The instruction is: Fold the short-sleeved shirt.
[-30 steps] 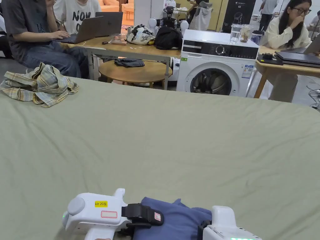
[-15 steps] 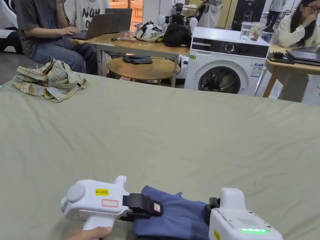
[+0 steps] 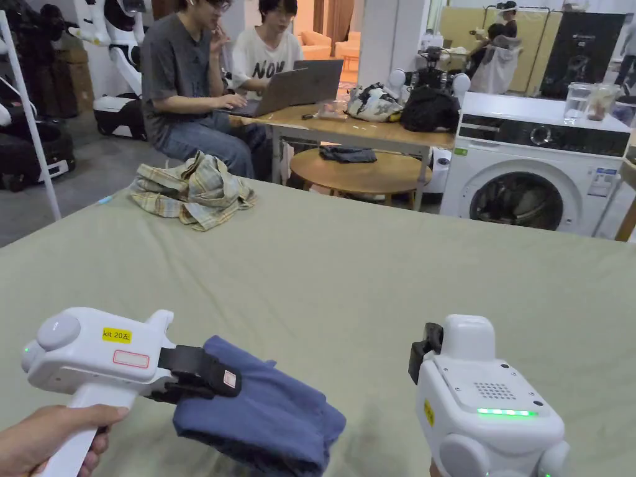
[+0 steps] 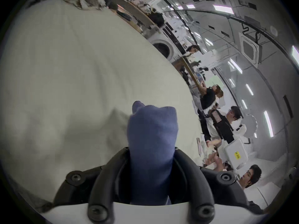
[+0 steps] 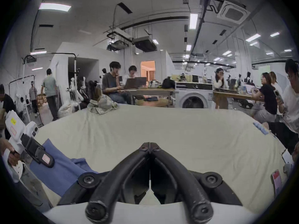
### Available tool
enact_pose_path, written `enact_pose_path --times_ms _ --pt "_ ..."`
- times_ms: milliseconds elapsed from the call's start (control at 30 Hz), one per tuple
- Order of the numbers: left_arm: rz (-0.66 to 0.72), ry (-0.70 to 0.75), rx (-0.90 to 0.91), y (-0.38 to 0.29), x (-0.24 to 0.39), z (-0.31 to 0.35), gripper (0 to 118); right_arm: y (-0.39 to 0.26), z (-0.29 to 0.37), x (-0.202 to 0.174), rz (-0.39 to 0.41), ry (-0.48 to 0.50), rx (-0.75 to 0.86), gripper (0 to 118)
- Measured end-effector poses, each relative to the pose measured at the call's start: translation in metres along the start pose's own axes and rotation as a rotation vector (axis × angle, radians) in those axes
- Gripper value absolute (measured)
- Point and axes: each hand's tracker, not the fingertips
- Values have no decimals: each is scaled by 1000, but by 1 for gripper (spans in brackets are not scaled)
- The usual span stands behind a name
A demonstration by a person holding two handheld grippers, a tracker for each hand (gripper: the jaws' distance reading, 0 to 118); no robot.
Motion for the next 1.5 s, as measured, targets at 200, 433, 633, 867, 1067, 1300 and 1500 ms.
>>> enact_pose_path --times_ms 200,433,633,867,1067,1300,1500 --pt "85 141 69 25 -46 86 22 12 -27 -66 31 111 13 0" --pt "161 332 65 63 -92 146 22 16 -51 -128 96 189 6 0" --pt "170 531 9 85 -119 147 22 8 -59 -138 105 217 -26 0" --pt "104 719 -40 88 -136 124 48 0 -67 -122 101 189 -72 0" --pt "57 810 6 90 -129 141 65 0 -70 -111 107 170 -79 0" --pt "12 756 210 82 -99 164 65 1 -65 -99 72 165 -78 0" --pt "-102 638 252 50 -67 101 65 1 -59 -76 65 130 -68 0"
